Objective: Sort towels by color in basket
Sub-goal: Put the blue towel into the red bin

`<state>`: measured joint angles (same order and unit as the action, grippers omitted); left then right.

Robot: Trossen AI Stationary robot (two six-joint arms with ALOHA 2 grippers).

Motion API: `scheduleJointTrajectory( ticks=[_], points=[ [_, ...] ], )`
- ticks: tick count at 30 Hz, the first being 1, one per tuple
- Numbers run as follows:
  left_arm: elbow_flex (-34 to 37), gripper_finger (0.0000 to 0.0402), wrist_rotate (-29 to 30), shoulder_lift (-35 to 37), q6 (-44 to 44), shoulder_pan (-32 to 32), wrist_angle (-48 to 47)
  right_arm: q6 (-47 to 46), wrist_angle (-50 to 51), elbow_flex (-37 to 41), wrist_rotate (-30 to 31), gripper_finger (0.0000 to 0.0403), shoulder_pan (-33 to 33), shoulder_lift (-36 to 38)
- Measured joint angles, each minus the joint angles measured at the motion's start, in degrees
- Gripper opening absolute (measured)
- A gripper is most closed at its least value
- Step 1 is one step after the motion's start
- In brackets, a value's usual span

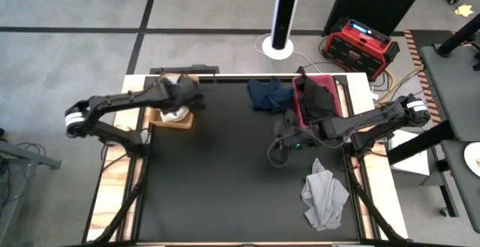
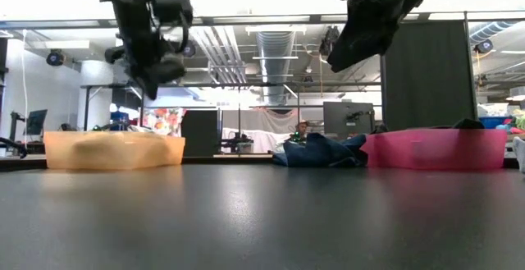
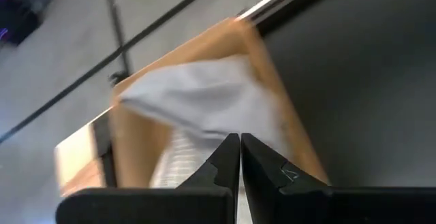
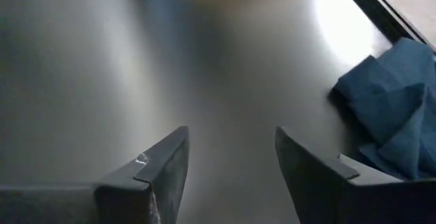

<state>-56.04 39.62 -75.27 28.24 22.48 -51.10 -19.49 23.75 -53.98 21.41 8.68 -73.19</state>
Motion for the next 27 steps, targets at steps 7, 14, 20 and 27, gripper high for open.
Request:
scheduleJointTrajectory(
  ticks=[7, 14, 20, 27],
  points=[
    [0.05, 0.0000, 6.64, 3.94, 8.77, -21.06, 1.86, -3.43, 0.02, 0.04, 1.72, 0.0195, -2.94, 0.00],
    [0.05, 0.0000, 21.38, 4.21, 19.28, -41.24, 2.31, 2.76, -0.09, -2.07, 1.47, 0.0221, -11.49, -0.21],
    [0.02, 0.0000, 26.98, 2.26, 24.85, -50.46, 2.26, 20.30, -0.42, -2.78, -2.09, 0.0251, -19.86, -2.42],
    [-0.03, 0.0000, 27.41, 0.14, 26.32, -53.50, 2.52, 26.96, -2.30, -2.78, -2.49, 0.0270, -28.13, -8.39]
  ],
)
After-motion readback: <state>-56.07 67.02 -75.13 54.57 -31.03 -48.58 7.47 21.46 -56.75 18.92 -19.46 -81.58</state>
